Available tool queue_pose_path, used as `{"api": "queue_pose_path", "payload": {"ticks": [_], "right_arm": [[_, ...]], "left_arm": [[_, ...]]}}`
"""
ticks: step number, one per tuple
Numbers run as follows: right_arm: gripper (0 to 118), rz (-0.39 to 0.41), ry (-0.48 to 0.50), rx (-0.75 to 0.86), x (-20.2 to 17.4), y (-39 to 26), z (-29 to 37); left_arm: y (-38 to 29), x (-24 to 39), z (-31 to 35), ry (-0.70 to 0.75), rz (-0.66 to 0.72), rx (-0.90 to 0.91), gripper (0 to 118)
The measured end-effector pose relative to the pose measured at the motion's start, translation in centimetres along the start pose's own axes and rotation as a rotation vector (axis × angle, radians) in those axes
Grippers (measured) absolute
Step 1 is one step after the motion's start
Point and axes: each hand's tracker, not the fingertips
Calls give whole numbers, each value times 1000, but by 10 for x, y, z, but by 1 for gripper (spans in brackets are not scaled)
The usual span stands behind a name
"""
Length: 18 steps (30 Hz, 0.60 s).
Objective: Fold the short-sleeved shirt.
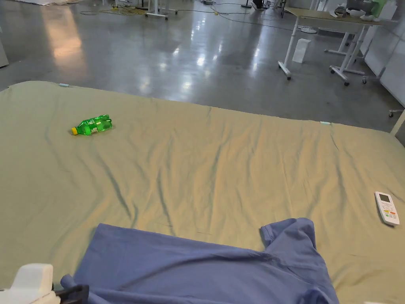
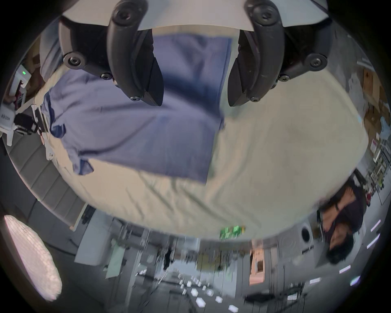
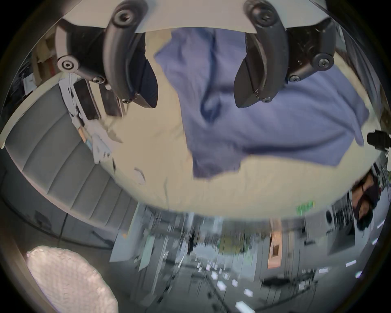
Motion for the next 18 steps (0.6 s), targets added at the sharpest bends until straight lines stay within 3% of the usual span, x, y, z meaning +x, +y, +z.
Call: {"api": "queue_pose_path", "payload": {"ticks": [2,6,8,9,10,12,14,15,18], "right_arm": [[78,-22,3,81,-9,16,3],[66,-47,3,276,-28,30,-7],[33,-48,-2,346,-39,41,-7],[22,-52,-2,369,-43,45,-6],[18,-50,3,399,-46,49,-5],[4,-46,3,430,-54,57,-6],[2,-9,-40,517,-61,63,-2],[1,-39,-15,494,-62,62,-4],[0,-25,-32,529,-66,68,-4]], "left_arm": [[15,12,3,6,-26,91,64],[45,38,16,20,-38,307,64],[54,49,24,27,-63,402,62],[58,54,28,32,-78,442,60],[60,55,27,39,-98,473,53],[66,64,31,78,-129,516,18],[67,65,32,64,-129,528,11],[67,65,32,43,-126,538,6],[64,64,29,55,-127,532,2]]}}
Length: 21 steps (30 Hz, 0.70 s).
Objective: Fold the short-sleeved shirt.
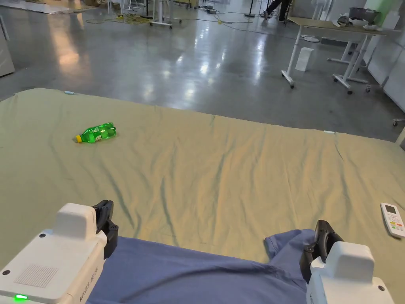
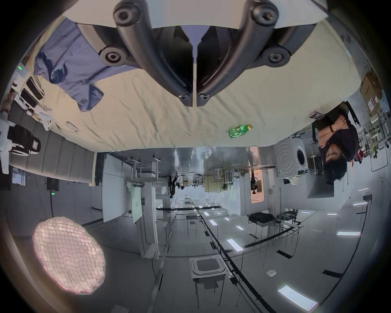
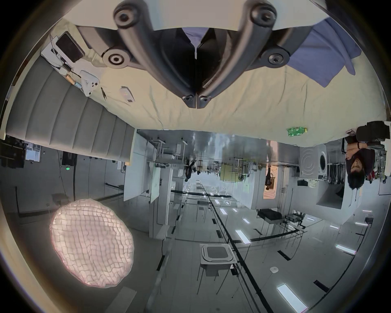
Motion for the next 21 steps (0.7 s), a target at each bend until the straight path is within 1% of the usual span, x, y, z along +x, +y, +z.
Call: {"api": "queue_pose_path", "payload": {"ticks": [2,6,10,12,14,18,19,20,21], "right_arm": [[0,-6,0,-3,-1,0,-3],[0,-8,22,-36,0,-5,-10],[0,11,36,-79,3,-14,-19],[0,16,38,-110,5,-19,-25],[0,17,36,-134,8,-25,-28],[0,11,15,-200,14,-37,-35],[0,3,11,-219,17,-41,-37],[0,-2,7,-233,18,-45,-38],[0,3,4,-240,20,-48,-39]], "left_arm": [[-6,-5,-5,-2,8,-31,1],[-24,-29,-34,18,87,-143,1],[-36,-59,-90,-43,149,-381,1],[-39,-69,-118,-36,187,-462,1],[-46,-78,-145,-47,185,-564,2],[-54,-81,-185,-87,188,-695,14],[-57,-80,-194,-95,195,-715,27],[-57,-76,-199,-93,200,-727,49],[-59,-74,-206,-92,205,-728,64]]}}
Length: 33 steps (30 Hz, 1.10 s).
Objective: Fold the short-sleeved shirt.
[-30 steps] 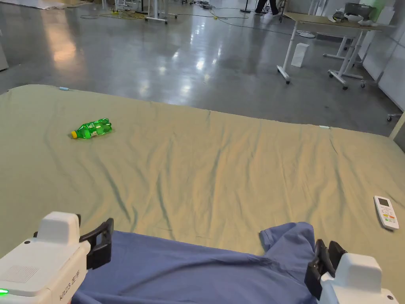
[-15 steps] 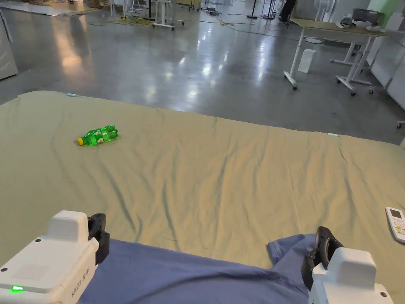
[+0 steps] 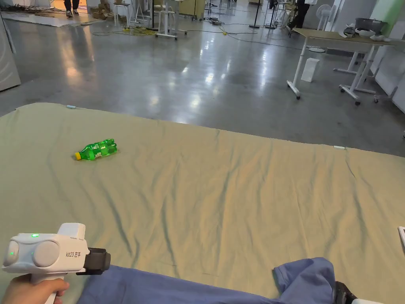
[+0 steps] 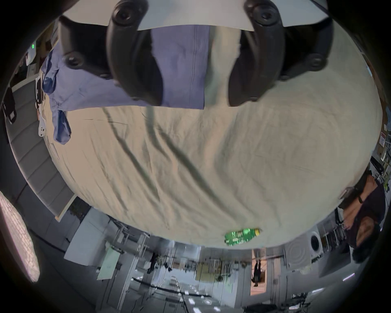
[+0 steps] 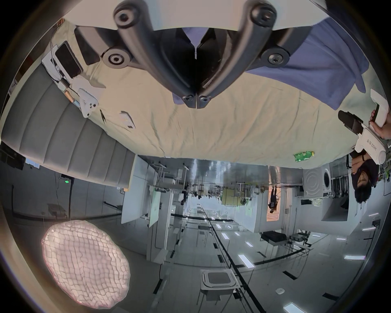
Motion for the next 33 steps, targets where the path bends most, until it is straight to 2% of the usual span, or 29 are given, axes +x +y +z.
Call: {"api": "queue_pose_path", "payload": {"ticks": [1,2,7,9,10,11,12,14,17,19,20,21,22,23,27,30,31,33], "right_arm": [[0,2,-4,-11,3,-4,-1],[0,4,-8,-18,4,-6,-2],[0,9,-28,-66,16,-18,-7],[0,3,-35,-81,20,-21,-9],[0,1,-39,-89,22,-22,-10],[0,-2,-41,-100,25,-24,-12],[0,-5,-40,-112,27,-25,-14],[0,-16,-40,-137,31,-28,-19],[0,-29,-22,-207,40,-31,-39],[3,-37,17,-289,48,-33,-60],[13,-50,45,-350,52,-36,-72],[26,-21,19,-367,58,-34,-85],[41,-22,39,-427,60,-36,-95],[49,-31,55,-461,65,-38,-108],[51,-21,114,-623,75,-36,-159],[69,-32,128,-698,80,-46,-196],[70,-47,129,-710,79,-46,-205],[70,-27,155,-763,78,-60,-226]], "left_arm": [[3,2,-7,5,3,-9,71],[4,5,-12,17,-8,-24,73],[0,22,-41,116,-121,-146,72],[-3,31,-45,126,-143,-147,68],[-4,34,-44,122,-143,-136,64],[-6,34,-40,125,-143,-118,55],[-7,38,-39,125,-142,-116,43],[-8,46,-39,108,-164,-108,9],[-11,46,-35,108,-191,-117,5],[-9,38,-32,96,-161,-108,5],[-9,36,-29,85,-152,-99,5],[-10,35,-24,79,-155,-83,5],[-11,35,-21,77,-154,-72,5],[-10,33,-16,74,-147,-55,5],[-14,29,-1,54,-135,6,5],[-18,28,5,54,-142,26,5],[-18,28,5,54,-138,26,5],[-19,26,6,46,-115,26,5]]}}
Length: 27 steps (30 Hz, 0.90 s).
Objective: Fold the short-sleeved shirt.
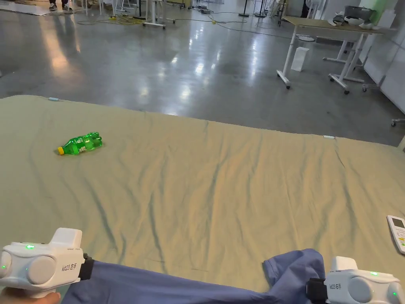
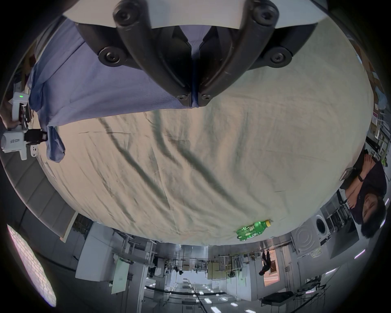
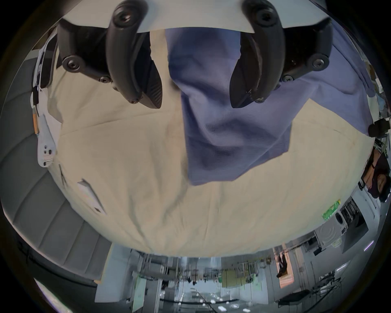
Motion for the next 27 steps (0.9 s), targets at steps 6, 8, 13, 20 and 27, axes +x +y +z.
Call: {"api": "queue_pose_path", "payload": {"ticks": [6,8,13,20,27], "right_arm": [[43,1,-19,1,-6,0,1],[3,4,14,24,-5,1,-3],[2,-16,18,97,-5,-8,28],[1,-25,48,225,1,-26,93],[1,-52,89,285,11,-68,171]], "left_arm": [[-3,1,2,6,3,4,5],[-3,0,3,9,9,9,5],[-3,2,14,3,13,24,5],[-9,-6,55,-34,23,84,5],[-31,-17,108,-74,18,144,5]]}}
